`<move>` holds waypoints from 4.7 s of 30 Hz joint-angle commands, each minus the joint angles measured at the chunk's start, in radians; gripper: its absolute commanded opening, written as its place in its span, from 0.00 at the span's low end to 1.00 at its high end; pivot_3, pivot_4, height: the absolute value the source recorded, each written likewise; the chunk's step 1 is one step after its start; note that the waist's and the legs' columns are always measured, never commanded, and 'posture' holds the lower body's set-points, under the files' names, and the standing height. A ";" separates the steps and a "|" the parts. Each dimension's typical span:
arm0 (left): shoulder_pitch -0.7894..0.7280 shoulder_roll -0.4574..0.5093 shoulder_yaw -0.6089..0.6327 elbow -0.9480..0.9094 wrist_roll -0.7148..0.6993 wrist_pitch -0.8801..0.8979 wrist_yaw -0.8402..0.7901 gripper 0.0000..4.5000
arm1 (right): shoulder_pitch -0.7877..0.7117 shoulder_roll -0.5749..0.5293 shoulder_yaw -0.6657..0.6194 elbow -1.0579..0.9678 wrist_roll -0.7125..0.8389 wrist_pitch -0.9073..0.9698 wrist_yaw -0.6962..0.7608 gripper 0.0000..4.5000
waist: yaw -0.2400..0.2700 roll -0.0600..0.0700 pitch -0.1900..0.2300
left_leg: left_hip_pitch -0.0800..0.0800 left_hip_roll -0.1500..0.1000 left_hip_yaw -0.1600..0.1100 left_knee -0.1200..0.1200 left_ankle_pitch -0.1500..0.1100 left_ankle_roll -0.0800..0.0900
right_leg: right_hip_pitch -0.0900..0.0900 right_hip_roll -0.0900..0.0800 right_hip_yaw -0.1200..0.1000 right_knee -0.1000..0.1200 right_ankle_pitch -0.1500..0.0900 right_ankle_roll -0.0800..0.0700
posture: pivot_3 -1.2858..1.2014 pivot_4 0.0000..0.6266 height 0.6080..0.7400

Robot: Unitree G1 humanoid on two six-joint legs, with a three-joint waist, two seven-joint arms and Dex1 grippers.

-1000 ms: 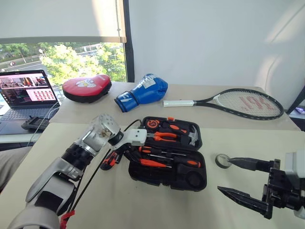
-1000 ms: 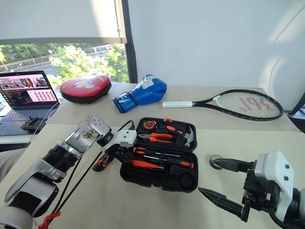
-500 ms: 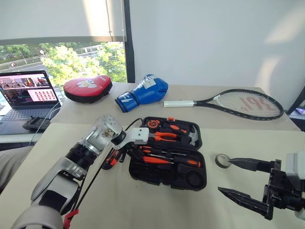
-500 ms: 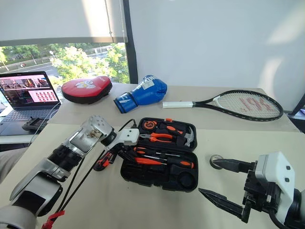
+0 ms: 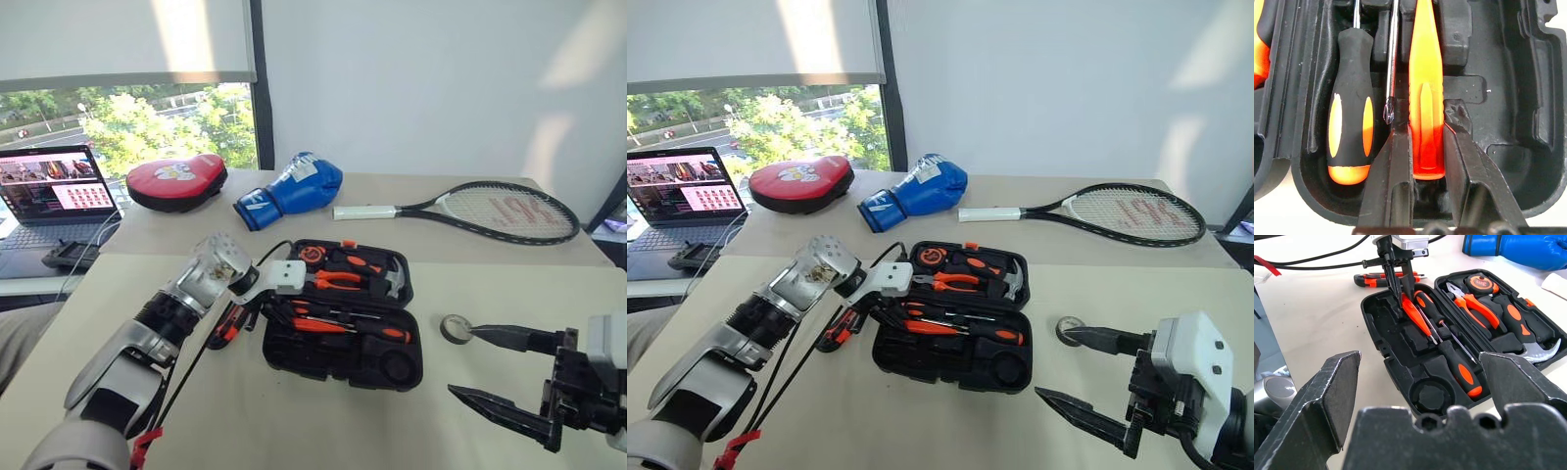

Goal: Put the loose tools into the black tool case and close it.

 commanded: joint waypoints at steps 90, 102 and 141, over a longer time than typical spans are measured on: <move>0.626 0.090 0.615 -0.571 -0.531 0.468 0.740 0.38 | -0.093 0.026 0.037 -0.024 0.031 0.036 -0.042 1.00 | 0.008 0.002 -0.021 | 0.012 0.003 -0.004 -0.017 0.003 -0.018 | 0.006 -0.006 0.005 -0.007 -0.002 -0.006 | 0.52 0.24 1.00; 0.321 0.120 0.230 -0.393 -0.391 0.058 0.199 0.38 | -0.005 0.054 -0.074 -0.045 0.047 0.036 -0.022 1.00 | 0.012 0.003 -0.021 | 0.004 0.001 -0.002 -0.016 0.005 -0.015 | 0.002 -0.001 0.003 -0.010 -0.002 -0.007 | 0.52 0.24 1.00; 0.393 -0.071 0.363 -0.324 -0.449 0.105 0.216 0.39 | 0.078 0.090 -0.143 -0.073 0.035 0.014 0.014 1.00 | 0.001 0.004 -0.021 | 0.005 0.003 -0.003 -0.006 0.000 -0.006 | 0.011 -0.003 0.002 -0.016 0.000 0.001 | 0.52 0.24 1.00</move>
